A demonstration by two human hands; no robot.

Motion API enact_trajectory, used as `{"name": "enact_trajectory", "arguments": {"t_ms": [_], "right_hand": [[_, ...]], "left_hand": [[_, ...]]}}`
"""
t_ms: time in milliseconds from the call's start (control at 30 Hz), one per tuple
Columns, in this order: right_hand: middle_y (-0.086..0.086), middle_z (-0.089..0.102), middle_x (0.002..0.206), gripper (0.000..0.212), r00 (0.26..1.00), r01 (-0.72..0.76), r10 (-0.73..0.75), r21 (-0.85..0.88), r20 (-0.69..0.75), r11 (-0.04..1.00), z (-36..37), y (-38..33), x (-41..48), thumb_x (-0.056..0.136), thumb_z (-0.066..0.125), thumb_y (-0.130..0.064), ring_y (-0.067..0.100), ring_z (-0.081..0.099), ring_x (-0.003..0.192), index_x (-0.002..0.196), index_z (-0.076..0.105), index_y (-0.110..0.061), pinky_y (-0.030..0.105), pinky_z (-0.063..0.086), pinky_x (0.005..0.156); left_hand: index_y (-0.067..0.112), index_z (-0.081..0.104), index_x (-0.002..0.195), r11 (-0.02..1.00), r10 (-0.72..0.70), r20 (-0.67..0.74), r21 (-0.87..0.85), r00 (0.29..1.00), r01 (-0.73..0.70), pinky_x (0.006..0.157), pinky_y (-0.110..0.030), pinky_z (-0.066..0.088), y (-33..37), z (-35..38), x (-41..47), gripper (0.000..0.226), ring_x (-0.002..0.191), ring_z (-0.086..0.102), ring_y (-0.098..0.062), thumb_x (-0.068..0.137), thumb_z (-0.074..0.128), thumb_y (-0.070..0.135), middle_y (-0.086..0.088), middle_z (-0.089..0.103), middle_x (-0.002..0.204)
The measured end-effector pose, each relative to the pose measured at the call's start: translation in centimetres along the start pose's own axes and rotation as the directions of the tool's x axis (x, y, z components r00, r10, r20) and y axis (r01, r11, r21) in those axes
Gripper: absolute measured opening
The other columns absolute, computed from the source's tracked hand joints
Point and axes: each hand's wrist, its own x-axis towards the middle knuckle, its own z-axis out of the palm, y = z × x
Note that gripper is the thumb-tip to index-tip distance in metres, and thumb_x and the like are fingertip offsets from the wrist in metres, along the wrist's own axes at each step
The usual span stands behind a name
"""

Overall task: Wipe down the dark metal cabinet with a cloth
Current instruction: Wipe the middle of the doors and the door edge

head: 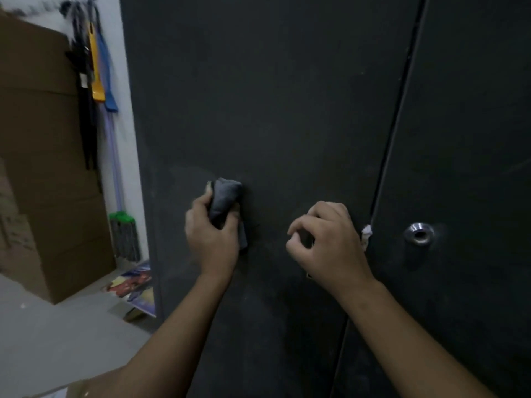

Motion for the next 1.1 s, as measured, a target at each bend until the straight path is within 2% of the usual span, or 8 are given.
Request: {"name": "enact_trajectory", "arguments": {"t_ms": [167,267,367,433,667,767,1000,1100], "right_hand": [[-0.01,0.049,0.066,0.015,0.959,0.203,-0.126,-0.306,0.253,0.93,-2.0,-0.8,1.7,0.068,0.053,-0.024,0.014,0.044,0.067,0.064,0.068,-0.026,0.035,0.046,0.076],[-0.008,0.059,0.081,0.021,0.924,0.345,-0.218,-0.438,0.315,0.83,-2.4,-1.8,4.9,0.073,0.05,-0.031,0.02,0.056,0.084,0.073,0.07,-0.028,0.038,0.04,0.082],[0.001,0.058,0.124,0.036,0.935,0.347,-0.262,-0.468,0.239,0.812,-1.7,-2.7,8.8,0.077,0.054,-0.032,0.027,0.048,0.128,0.11,0.069,-0.03,0.051,0.024,0.115],[0.0,0.048,0.144,0.048,0.951,0.303,-0.23,-0.46,0.208,0.834,-0.8,-3.0,10.5,0.082,0.052,-0.033,0.026,0.032,0.145,0.129,0.06,-0.032,0.056,0.008,0.122],[-0.007,0.027,0.161,0.065,0.952,0.303,-0.268,-0.539,0.145,0.786,1.5,-1.9,11.1,0.082,0.049,-0.048,0.02,0.009,0.154,0.146,0.043,-0.041,0.057,0.0,0.122],[-0.008,0.026,0.163,0.066,0.95,0.306,-0.285,-0.555,0.127,0.774,1.7,-1.7,11.0,0.081,0.052,-0.048,0.02,0.008,0.154,0.147,0.043,-0.041,0.057,0.0,0.122],[-0.01,0.024,0.163,0.077,0.946,0.323,-0.284,-0.475,0.154,0.819,1.0,-1.9,10.9,0.07,0.054,-0.037,0.015,0.005,0.154,0.147,0.045,-0.036,0.054,0.001,0.122],[-0.011,0.024,0.163,0.08,0.932,0.36,-0.294,-0.432,0.214,0.827,0.2,-2.1,10.7,0.068,0.054,-0.033,0.013,0.004,0.154,0.147,0.044,-0.035,0.05,0.0,0.123]], "left_hand": [[0.01,0.053,0.118,0.968,0.142,0.344,0.149,0.928,-0.204,0.086,-0.035,0.043,1.3,-1.8,1.4,0.041,0.101,0.047,-0.023,0.08,0.069,0.008,-0.008,0.05,0.109],[0.016,0.054,0.118,0.957,0.164,0.403,0.157,0.9,-0.245,0.085,-0.029,0.041,2.1,-3.0,3.9,0.044,0.104,0.045,-0.019,0.079,0.064,-0.001,-0.002,0.048,0.111],[0.016,0.058,0.119,0.947,0.212,0.318,0.168,0.924,-0.274,0.087,-0.022,0.034,2.3,-3.3,7.3,0.053,0.104,0.047,-0.021,0.073,0.057,-0.01,-0.005,0.051,0.111],[0.015,0.058,0.118,0.964,0.191,0.197,0.148,0.962,-0.222,0.087,-0.026,0.04,2.2,-3.3,10.8,0.05,0.103,0.05,-0.022,0.074,0.059,-0.008,-0.008,0.054,0.111],[0.019,0.057,0.126,0.998,0.063,-0.078,-0.022,0.995,-0.065,0.09,-0.026,0.043,1.4,-2.4,16.7,0.042,0.106,0.054,-0.018,0.088,0.071,0.026,0.001,0.053,0.113],[0.016,0.057,0.132,0.987,0.154,-0.104,-0.019,0.983,-0.157,0.09,-0.032,0.047,1.1,-0.8,13.5,0.047,0.104,0.054,-0.018,0.088,0.071,0.025,0.0,0.055,0.111],[0.021,0.053,0.136,0.87,0.484,0.24,-0.029,0.842,-0.492,0.093,-0.009,0.035,-0.6,0.1,4.4,0.065,0.096,0.042,-0.005,0.073,0.063,0.01,0.011,0.048,0.108],[0.025,0.048,0.137,0.784,0.547,0.426,0.043,0.721,-0.62,0.09,-0.029,0.051,-2.0,-1.5,4.9,0.079,0.099,0.05,-0.012,0.064,0.073,0.007,0.005,0.05,0.113]]}}
